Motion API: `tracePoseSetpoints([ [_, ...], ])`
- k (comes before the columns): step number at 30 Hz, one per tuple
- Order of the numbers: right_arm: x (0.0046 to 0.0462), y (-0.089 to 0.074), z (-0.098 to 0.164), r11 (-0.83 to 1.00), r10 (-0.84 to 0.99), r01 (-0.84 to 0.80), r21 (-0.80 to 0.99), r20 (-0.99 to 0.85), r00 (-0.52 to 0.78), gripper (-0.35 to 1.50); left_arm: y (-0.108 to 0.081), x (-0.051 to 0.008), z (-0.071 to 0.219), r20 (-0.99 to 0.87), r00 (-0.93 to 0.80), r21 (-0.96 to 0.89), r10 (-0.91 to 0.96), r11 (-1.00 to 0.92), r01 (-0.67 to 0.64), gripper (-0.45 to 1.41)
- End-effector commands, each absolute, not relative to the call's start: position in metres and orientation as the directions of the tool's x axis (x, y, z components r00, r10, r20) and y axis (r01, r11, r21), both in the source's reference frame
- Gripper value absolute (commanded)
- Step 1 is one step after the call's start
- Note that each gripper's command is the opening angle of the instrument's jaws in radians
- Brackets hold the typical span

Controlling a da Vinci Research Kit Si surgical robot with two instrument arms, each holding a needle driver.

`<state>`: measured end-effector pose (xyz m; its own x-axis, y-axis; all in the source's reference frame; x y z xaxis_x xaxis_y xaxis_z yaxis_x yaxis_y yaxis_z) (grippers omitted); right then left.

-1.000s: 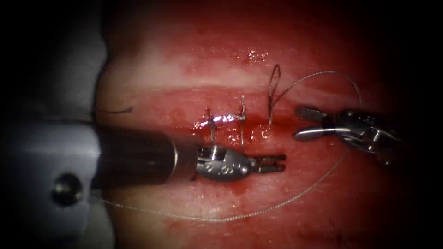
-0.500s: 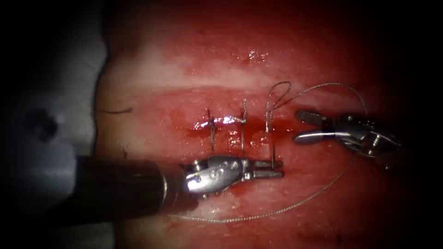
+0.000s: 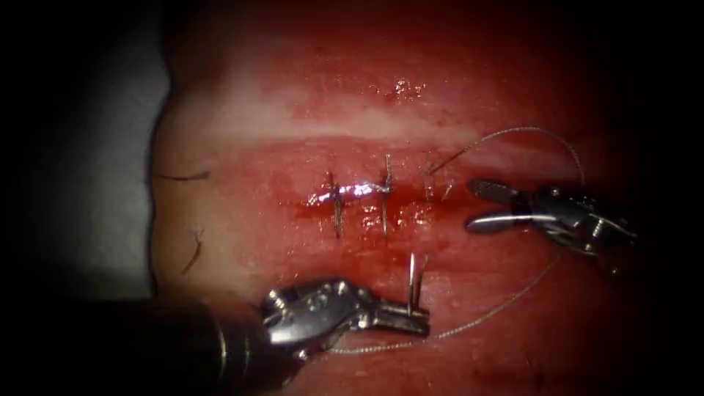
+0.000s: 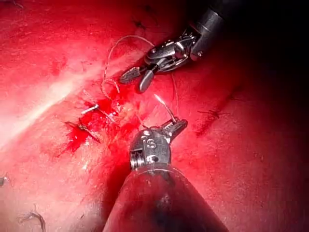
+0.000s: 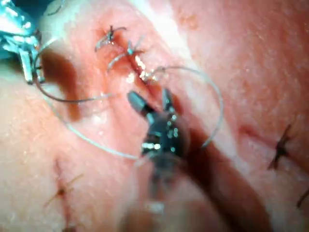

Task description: Wound Closure

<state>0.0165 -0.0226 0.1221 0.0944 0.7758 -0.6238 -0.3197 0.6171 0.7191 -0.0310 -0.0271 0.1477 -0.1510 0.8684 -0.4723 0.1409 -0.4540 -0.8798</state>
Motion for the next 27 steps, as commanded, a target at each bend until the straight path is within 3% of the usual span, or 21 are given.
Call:
tracePoseSetpoints([
  [1,0.0171,-0.024,0.122,0.614,0.779,-0.317,0.723,-0.62,0.096,1.11,-0.028,-0.0312,0.148,-0.447,-0.157,-0.892,0.881,-0.428,0.144,-0.45],
  [6,0.0171,-0.024,0.122,0.614,0.779,-0.316,0.723,-0.62,0.096,1.13,-0.027,-0.0297,0.144,-0.421,-0.15,-0.904,0.895,-0.399,0.156,-0.45],
  [10,0.0173,-0.025,0.121,0.669,0.737,-0.216,0.711,-0.673,0.067,0.86,-0.027,-0.0289,0.142,-0.444,-0.158,-0.893,0.882,-0.42,0.161,-0.45],
  [15,0.0177,-0.025,0.119,0.707,0.701,-0.177,0.685,-0.712,0.046,0.88,-0.027,-0.0276,0.14,-0.492,-0.177,-0.868,0.852,-0.466,0.169,-0.45],
  [18,0.0189,-0.025,0.119,0.713,0.693,-0.182,0.677,-0.719,0.043,0.78,-0.027,-0.027,0.138,-0.513,-0.173,-0.856,0.841,-0.486,0.177,-0.45],
  [19,0.0193,-0.025,0.119,0.721,0.685,-0.184,0.668,-0.727,0.044,0.71,-0.027,-0.0268,0.137,-0.521,-0.177,-0.851,0.835,-0.493,0.18,-0.45],
  [20,0.0198,-0.025,0.119,0.737,0.667,-0.189,0.649,-0.743,0.048,0.51,-0.028,-0.0268,0.137,-0.529,-0.18,-0.846,0.829,-0.5,0.182,-0.45],
  [21,0.0201,-0.025,0.119,0.752,0.649,-0.191,0.631,-0.759,0.052,0.29,-0.028,-0.0267,0.136,-0.532,-0.181,-0.844,0.827,-0.503,0.184,-0.45],
  [23,0.0207,-0.025,0.119,0.79,0.602,-0.194,0.581,-0.796,0.063,-0.32,-0.028,-0.0268,0.135,-0.544,-0.182,-0.837,0.819,-0.514,0.188,-0.45],
  [27,0.0212,-0.025,0.12,0.812,0.568,-0.214,0.543,-0.82,0.073,-0.35,-0.028,-0.0268,0.134,-0.567,-0.184,-0.821,0.803,-0.536,0.196,-0.45],
])
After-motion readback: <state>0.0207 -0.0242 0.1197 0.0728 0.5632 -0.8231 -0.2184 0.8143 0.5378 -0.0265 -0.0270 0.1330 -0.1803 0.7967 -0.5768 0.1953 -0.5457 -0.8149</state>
